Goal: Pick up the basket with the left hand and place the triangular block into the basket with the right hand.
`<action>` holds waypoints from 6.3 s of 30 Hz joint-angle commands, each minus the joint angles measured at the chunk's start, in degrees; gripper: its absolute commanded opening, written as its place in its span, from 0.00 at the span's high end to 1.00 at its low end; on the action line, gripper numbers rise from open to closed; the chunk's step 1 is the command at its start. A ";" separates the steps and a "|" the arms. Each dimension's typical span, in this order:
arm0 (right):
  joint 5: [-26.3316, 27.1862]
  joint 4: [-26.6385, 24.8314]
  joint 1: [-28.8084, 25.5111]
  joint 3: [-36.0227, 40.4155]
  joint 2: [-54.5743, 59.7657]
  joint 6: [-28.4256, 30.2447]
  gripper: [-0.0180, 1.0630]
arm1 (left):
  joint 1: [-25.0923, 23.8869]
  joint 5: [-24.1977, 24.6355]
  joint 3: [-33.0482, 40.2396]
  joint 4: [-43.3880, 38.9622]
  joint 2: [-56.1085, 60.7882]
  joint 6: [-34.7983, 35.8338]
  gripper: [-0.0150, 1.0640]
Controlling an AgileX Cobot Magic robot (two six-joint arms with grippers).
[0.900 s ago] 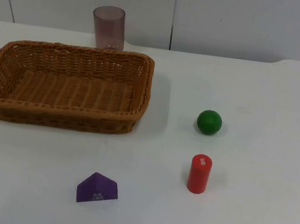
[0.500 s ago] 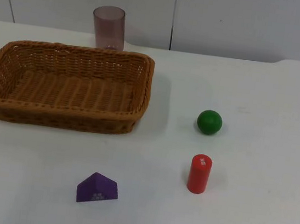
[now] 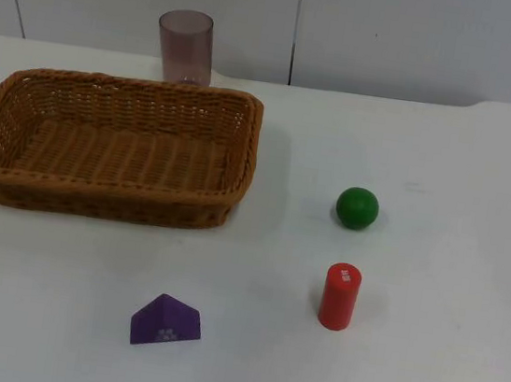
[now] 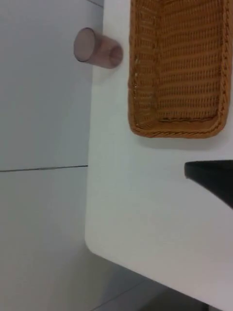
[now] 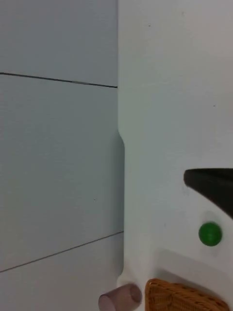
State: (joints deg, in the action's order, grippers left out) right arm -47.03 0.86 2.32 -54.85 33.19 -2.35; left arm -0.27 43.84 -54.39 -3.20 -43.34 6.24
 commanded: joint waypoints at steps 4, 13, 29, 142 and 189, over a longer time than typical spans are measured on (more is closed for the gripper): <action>1.76 0.07 0.26 -1.37 4.65 0.06 0.02 | 0.21 -3.44 -1.65 0.13 -7.55 0.44 0.01; 7.10 0.07 0.26 -1.37 11.47 0.23 0.02 | 0.21 -10.03 -1.97 3.20 -17.67 0.18 0.01; 10.32 0.42 0.26 -1.37 15.20 1.30 0.02 | 0.07 -21.75 -2.14 3.20 -41.23 -5.88 0.01; -1.23 -36.87 0.26 -1.37 26.48 45.19 0.02 | -17.18 -5.57 -4.12 30.49 -44.51 2.93 0.98; 3.10 -35.70 40.33 -40.12 99.46 77.38 0.02 | -17.18 -5.37 -4.12 28.64 -42.81 8.19 0.98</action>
State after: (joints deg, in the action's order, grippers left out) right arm -43.28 -34.87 42.12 -93.78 131.79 74.72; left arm -17.29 39.58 -58.40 23.76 -86.91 13.83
